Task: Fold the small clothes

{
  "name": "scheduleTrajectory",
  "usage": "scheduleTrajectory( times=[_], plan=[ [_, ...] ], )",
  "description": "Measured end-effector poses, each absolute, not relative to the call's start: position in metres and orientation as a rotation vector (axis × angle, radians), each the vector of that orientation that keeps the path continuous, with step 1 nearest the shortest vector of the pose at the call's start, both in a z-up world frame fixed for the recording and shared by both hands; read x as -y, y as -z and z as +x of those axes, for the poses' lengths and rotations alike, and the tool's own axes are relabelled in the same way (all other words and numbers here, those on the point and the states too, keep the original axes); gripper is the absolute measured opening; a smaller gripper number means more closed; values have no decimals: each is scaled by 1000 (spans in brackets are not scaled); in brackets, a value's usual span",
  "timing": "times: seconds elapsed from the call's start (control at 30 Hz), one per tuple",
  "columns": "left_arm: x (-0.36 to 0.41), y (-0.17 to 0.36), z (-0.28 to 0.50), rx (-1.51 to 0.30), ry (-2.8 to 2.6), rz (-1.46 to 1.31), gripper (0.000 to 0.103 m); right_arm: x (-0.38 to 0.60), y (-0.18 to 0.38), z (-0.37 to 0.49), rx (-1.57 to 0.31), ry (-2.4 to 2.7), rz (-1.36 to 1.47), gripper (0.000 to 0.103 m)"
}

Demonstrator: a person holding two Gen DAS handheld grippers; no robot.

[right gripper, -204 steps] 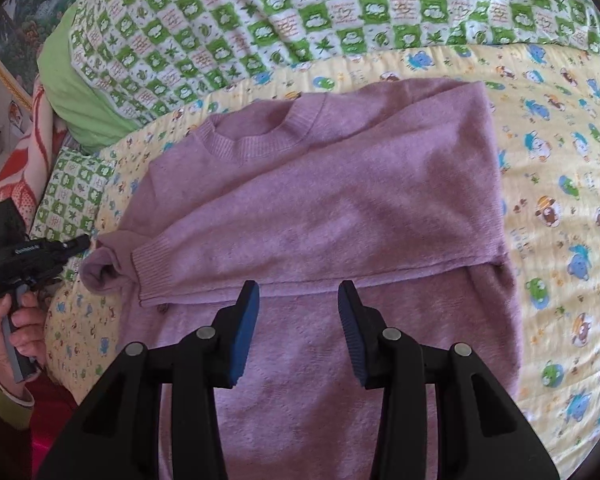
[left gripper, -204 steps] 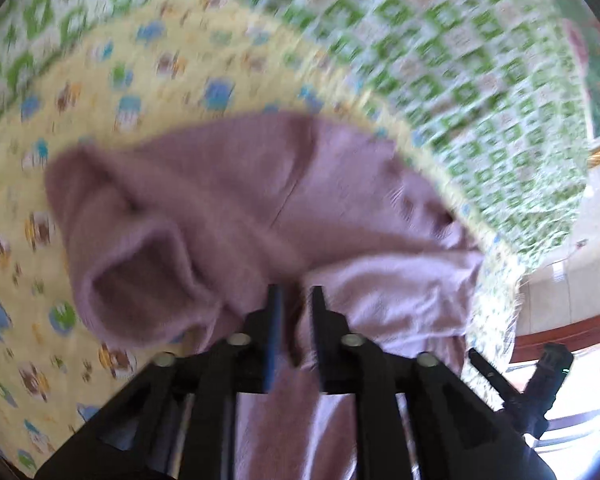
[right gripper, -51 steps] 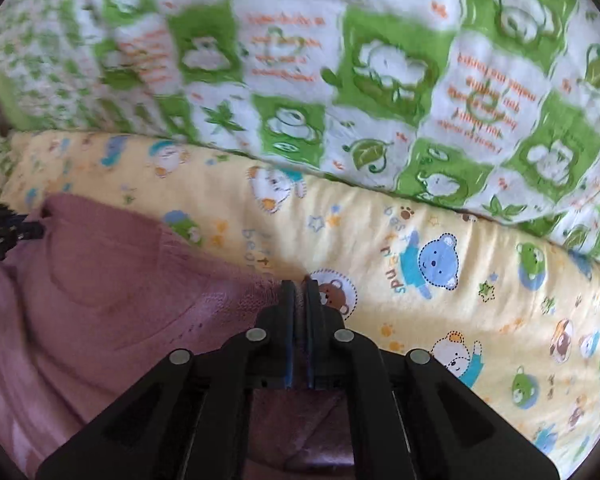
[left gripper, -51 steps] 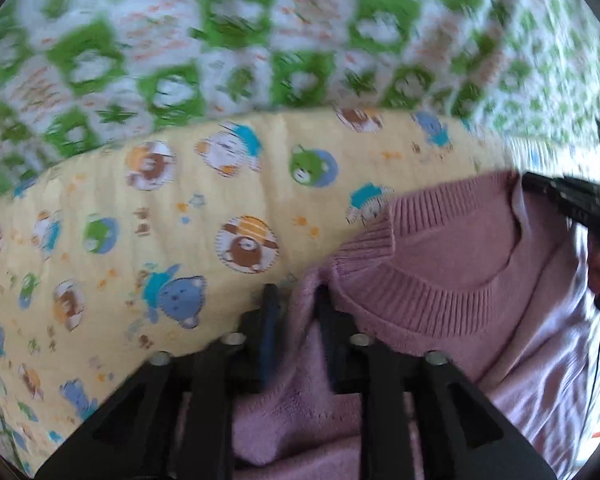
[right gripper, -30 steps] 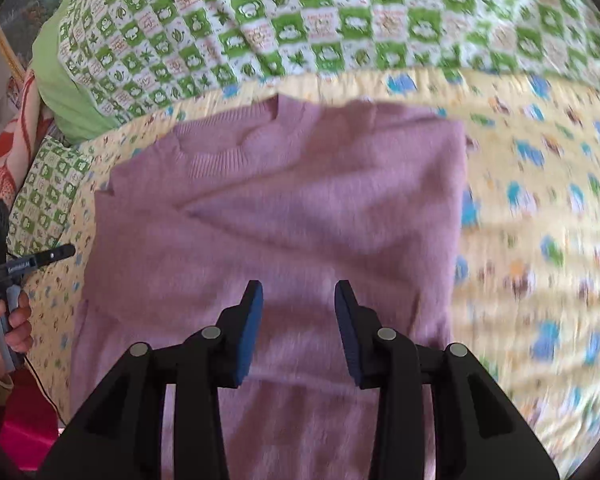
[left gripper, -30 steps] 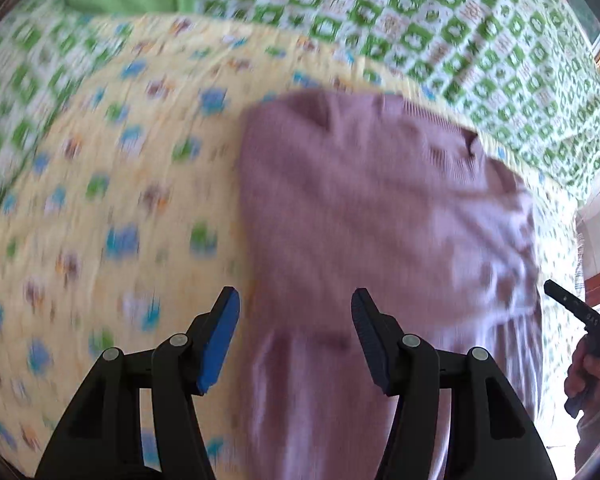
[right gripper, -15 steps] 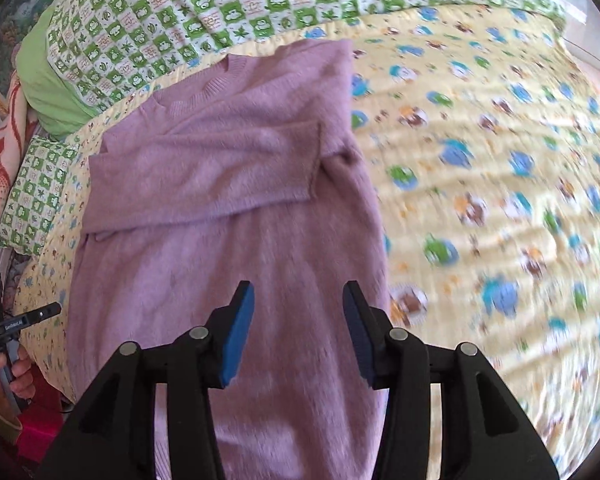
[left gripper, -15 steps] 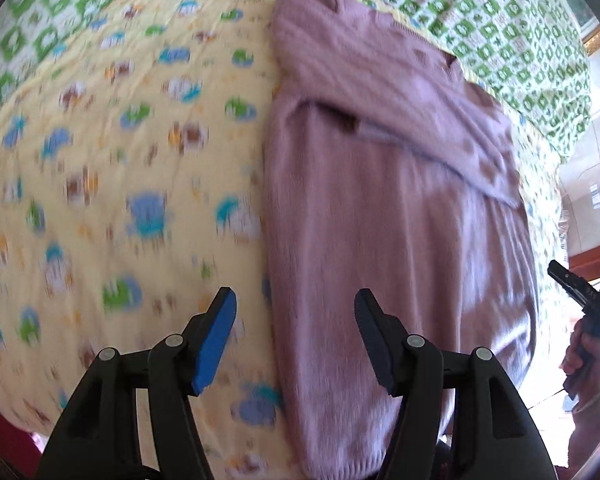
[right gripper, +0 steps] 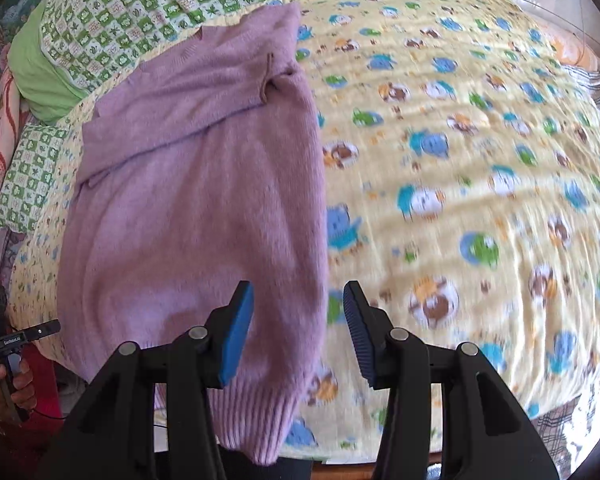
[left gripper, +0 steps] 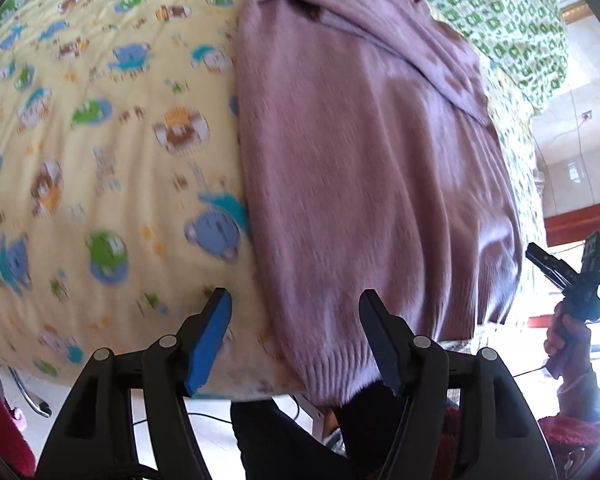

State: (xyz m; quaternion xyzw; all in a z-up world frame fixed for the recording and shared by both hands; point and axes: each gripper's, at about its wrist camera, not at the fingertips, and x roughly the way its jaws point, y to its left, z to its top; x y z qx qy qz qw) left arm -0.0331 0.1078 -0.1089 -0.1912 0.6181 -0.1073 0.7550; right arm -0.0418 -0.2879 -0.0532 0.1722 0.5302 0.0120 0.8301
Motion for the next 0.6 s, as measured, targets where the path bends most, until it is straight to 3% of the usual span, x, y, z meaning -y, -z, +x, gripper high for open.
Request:
scheduleTrajectory(
  times=[0.6],
  plan=[
    [-63,145,-60,-1441,338,-474,70,276,79,-81,-1182,-99,437,48]
  ],
)
